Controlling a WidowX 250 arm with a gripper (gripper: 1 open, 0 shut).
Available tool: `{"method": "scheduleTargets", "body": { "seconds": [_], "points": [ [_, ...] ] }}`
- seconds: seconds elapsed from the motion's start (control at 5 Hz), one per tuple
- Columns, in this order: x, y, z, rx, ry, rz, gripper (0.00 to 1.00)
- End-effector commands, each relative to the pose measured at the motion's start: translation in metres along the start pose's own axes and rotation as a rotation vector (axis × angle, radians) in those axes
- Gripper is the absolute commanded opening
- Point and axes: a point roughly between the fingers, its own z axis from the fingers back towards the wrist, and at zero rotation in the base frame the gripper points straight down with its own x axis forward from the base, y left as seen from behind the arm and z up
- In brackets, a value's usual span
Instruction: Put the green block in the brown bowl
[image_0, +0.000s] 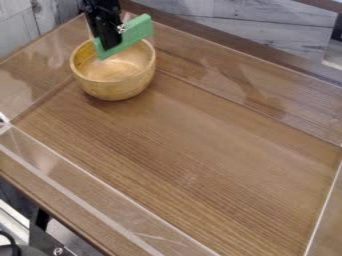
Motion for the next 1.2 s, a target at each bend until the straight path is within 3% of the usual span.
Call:
{"method": "scheduleTargets", "body": {
  "seconds": [0.0, 1.0],
  "points": [
    [0.0058, 0.0095, 0.0164, 0.048, -0.043, -0.006, 0.0],
    [0.0076, 0.017, 0.0072, 0.058, -0.043, -0.014, 0.0]
  ]
}}
